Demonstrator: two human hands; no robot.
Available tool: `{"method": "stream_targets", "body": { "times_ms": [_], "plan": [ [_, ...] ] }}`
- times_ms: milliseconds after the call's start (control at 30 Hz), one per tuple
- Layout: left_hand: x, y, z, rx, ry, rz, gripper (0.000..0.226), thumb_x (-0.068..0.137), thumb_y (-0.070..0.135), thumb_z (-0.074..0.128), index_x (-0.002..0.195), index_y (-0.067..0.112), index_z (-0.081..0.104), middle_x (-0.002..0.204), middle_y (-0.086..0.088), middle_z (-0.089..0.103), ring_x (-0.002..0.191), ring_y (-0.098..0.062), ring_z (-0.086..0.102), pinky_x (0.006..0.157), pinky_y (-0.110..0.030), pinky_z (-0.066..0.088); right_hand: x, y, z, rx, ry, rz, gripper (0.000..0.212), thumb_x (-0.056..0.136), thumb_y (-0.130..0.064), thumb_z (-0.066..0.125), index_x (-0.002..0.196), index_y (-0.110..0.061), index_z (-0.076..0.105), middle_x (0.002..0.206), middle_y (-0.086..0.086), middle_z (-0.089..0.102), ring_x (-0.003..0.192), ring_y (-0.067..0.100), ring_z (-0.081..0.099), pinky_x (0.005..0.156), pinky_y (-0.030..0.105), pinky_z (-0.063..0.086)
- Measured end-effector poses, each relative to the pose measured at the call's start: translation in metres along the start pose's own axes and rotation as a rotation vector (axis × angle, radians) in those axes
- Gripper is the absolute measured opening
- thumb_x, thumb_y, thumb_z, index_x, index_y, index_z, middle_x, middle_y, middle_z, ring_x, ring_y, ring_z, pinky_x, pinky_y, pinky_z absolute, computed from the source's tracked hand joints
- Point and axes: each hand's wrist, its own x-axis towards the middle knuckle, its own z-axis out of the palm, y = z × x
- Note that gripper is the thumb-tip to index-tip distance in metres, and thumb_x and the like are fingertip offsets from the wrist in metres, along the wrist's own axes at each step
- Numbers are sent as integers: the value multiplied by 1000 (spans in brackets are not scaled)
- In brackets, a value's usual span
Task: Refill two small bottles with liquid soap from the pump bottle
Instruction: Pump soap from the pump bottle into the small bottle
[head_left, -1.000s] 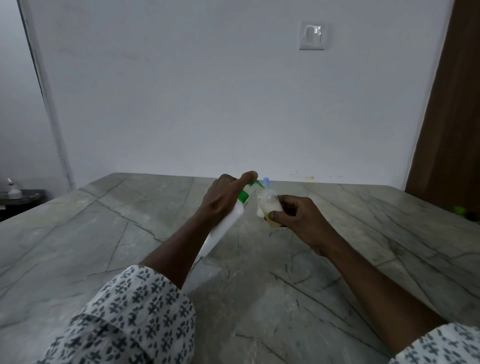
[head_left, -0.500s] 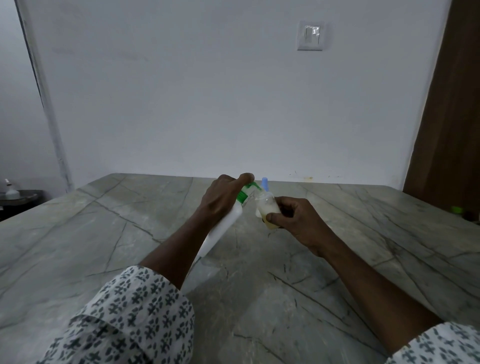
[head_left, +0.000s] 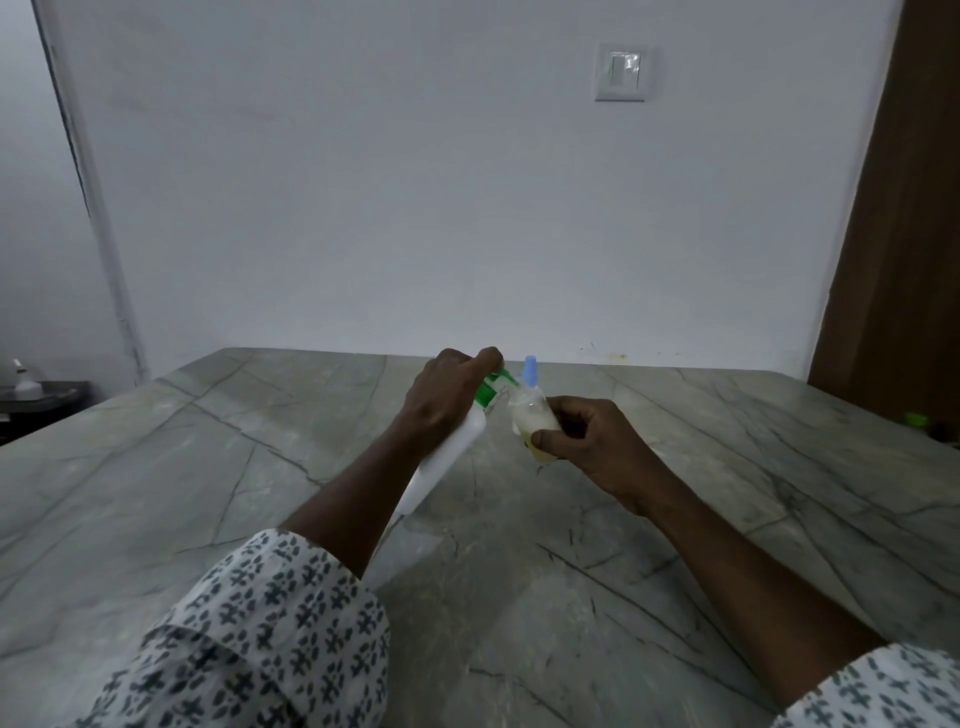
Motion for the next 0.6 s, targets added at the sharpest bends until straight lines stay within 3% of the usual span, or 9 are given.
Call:
{"method": "stream_targets", "body": {
  "times_ms": [133, 233, 367, 433, 600],
  "plan": [
    [-2, 0, 0, -11, -3, 3, 59, 66, 66, 29, 85, 24, 65, 87, -22, 68, 88, -43, 61, 86, -55, 49, 0, 0, -1, 0, 12, 5, 40, 82, -16, 74, 122, -15, 66, 112, 1, 72, 99, 15, 70, 92, 41, 56],
    [-1, 0, 1, -33, 17, -27, 59, 70, 73, 38, 68, 25, 71, 82, -25, 69, 85, -45, 63, 88, -59, 50, 1, 0, -3, 27, 28, 6, 40, 82, -15, 74, 121, -14, 66, 111, 2, 72, 99, 17, 70, 92, 43, 56],
    [0, -1, 2, -37, 17, -48, 49, 77, 70, 44, 50, 35, 66, 82, -29, 68, 76, -41, 61, 87, -57, 50, 1, -1, -4, 37, 40, 6, 39, 82, -14, 74, 120, -14, 67, 109, 2, 73, 99, 17, 70, 91, 44, 56],
    [0, -1, 2, -48, 24, -58, 54, 77, 69, 47, 57, 23, 68, 80, -29, 68, 70, -35, 58, 86, -57, 50, 1, -1, -5, 33, 43, 5, 38, 82, -14, 74, 120, -15, 67, 108, 1, 73, 99, 17, 70, 91, 44, 56],
    [0, -1, 1, -42, -9, -28, 69, 66, 67, 34, 84, 10, 67, 86, -27, 66, 79, -41, 58, 85, -56, 48, 1, 0, -4, -1, 29, -7, 39, 81, -15, 75, 119, -18, 68, 109, -1, 73, 97, 13, 70, 91, 43, 56]
  ]
}}
